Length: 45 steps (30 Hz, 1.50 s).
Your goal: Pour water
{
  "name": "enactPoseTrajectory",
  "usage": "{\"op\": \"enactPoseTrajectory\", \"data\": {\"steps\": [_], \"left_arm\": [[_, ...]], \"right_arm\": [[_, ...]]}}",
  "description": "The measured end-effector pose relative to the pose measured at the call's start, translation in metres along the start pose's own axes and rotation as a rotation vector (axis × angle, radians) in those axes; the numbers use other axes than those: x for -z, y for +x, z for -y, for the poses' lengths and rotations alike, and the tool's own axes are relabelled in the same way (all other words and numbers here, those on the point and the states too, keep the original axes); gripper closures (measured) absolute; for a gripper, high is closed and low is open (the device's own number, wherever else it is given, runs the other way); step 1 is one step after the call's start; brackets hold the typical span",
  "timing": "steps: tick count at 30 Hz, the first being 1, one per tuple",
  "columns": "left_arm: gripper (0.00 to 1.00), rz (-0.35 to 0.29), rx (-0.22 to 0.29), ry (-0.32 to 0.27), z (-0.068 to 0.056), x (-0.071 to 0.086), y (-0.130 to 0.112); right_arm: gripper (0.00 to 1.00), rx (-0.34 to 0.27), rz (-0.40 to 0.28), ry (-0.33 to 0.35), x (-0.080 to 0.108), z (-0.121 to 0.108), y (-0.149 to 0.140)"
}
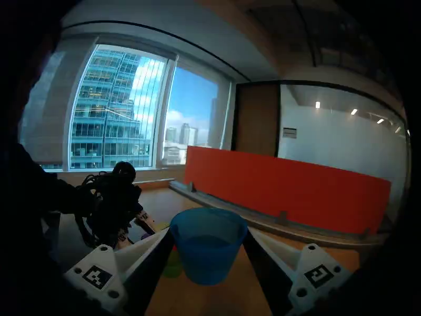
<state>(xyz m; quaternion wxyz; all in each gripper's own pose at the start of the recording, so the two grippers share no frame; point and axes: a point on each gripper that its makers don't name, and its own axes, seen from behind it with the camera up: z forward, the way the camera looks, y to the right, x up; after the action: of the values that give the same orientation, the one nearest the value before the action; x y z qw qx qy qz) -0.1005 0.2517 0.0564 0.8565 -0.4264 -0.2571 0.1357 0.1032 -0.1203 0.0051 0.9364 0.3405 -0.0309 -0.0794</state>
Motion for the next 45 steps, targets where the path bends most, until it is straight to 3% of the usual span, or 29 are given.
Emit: {"op": "enactPoseTrajectory", "data": {"steps": [15,27,32,45], "left_arm": [[0.0,0.012,0.006,0.012,-0.002,-0.021,-0.002],[0.01,0.029,0.0,0.058,0.003,-0.036,-0.006],[0.12,0.01,0.025,0.06,0.002,-0.037,-0.003],[0.13,-0.026,0.04,0.039,-0.003,-0.027,0.006]], "right_arm": [[0.09,0.005,0.007,-0.006,-0.002,-0.002,-0.001],[0.09,0.007,0.006,-0.008,-0.001,-0.003,-0.001],[0.09,0.004,0.007,-0.01,-0.001,-0.005,-0.002],[0.09,-0.001,0.005,-0.014,-0.001,-0.006,-0.002]]}}
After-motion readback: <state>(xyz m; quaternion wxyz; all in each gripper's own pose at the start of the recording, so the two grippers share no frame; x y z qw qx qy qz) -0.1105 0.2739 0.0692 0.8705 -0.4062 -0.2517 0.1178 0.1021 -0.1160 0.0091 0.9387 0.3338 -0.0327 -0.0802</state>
